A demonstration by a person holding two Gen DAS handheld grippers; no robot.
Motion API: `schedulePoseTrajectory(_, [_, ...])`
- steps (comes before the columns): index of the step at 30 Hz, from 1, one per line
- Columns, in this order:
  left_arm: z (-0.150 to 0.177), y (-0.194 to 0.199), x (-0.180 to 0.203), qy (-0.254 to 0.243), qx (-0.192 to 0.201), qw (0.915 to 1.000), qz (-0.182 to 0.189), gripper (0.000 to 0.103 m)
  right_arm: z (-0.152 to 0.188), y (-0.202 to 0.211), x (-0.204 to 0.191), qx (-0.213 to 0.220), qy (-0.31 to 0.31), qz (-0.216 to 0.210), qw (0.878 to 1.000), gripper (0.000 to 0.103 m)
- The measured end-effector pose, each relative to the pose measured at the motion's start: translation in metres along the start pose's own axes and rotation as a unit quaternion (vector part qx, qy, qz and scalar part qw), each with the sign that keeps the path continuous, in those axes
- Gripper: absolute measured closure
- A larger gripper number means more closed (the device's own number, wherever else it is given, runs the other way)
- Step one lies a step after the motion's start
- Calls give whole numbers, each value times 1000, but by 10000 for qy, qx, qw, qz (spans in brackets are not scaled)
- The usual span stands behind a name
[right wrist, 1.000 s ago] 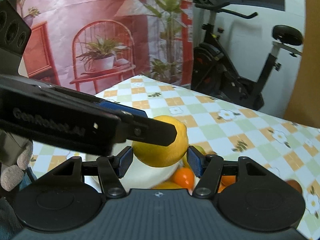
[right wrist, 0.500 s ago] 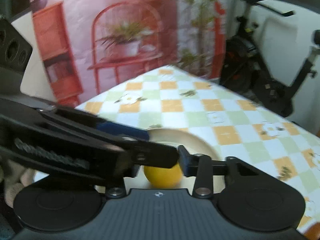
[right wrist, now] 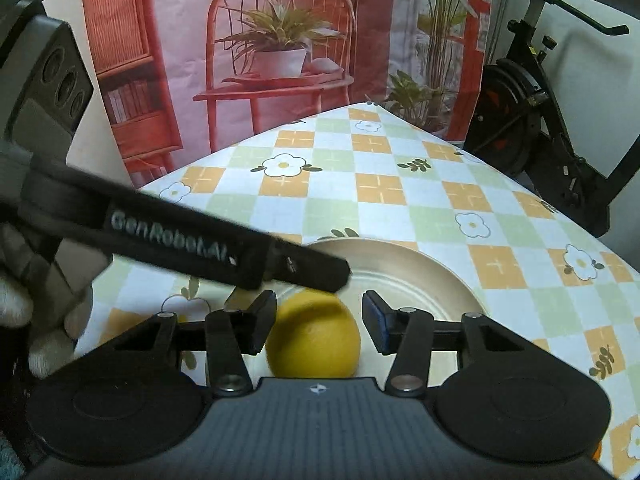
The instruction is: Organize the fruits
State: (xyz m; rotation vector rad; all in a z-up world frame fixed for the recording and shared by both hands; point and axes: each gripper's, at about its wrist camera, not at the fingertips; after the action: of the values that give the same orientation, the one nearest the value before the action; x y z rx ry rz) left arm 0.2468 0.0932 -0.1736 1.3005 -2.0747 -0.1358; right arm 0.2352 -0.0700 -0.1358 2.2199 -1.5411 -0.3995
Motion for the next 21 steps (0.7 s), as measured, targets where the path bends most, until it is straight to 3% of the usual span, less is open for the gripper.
schedulePoseTrajectory(4, [2,3,3,-144,-56,9999,10,54,8,11,6,-16,-239,38,9997,42])
schedulePoseTrajectory(8, [10,3,1,-305,-112,9994,-87,53,16,9,10,-177,-390,11,9991,42])
schedulePoseTrajectory(11, [11,4,-1,-374,-104,9991,-185,53,17,1,8,-212,-398,-42,9990,45])
schedulePoseTrajectory(13, [11,5,-2,-391,-93,9989,-230,53,15,-5,5,-220,-337,-68,9992,52])
schedulePoseTrajectory(21, [7,6,-5,-457,-19,9981,-419,53,5,-21,-4,0,48,2,10000,54])
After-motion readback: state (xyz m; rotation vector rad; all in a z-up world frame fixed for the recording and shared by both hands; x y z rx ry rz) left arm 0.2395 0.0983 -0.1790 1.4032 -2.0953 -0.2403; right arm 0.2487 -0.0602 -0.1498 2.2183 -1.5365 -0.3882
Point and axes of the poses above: each gripper's, at about its wrist camera, not at the fingertips, and y roughly against the way its jaws point, x to its right, z to its underside, and after that the axes turned 12 degrees about x, right-handed
